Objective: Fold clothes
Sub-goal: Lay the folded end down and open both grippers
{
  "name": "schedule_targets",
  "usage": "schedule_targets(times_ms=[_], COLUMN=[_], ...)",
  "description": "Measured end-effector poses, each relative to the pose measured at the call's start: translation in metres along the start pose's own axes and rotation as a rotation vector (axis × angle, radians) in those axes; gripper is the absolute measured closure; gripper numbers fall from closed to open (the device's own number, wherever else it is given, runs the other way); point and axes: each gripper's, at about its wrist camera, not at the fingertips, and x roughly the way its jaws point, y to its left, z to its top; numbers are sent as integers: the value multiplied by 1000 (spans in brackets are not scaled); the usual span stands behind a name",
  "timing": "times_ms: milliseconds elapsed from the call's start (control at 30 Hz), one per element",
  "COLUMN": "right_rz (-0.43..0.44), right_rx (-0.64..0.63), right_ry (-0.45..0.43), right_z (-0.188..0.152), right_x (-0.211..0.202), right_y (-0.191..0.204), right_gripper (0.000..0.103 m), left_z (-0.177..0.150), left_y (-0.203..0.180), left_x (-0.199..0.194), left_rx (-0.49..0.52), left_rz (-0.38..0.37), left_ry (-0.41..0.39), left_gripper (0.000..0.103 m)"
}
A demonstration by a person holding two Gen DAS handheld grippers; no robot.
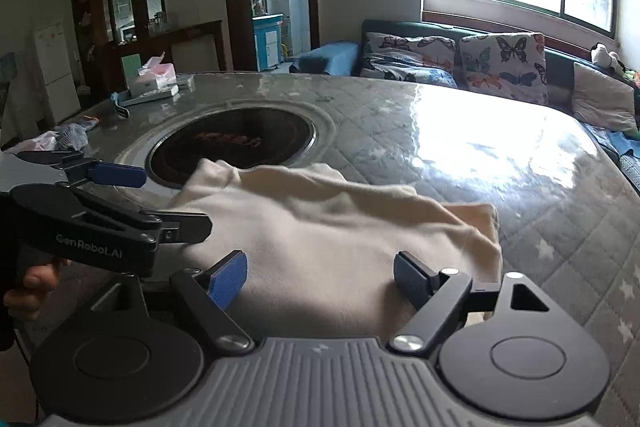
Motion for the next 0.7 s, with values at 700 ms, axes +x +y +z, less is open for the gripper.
schedule_targets(times_ms=[700], right_rz=[-24], right_rx=[-11], right_ry=[-41], right_z=[-4], right_x=[-21], right_y=[2], right_gripper=[20], left_z=[2], left_y=[-4], left_x=[-9], left_rx=[-3], left_rz=[19], left_ry=[3], left_gripper=[0])
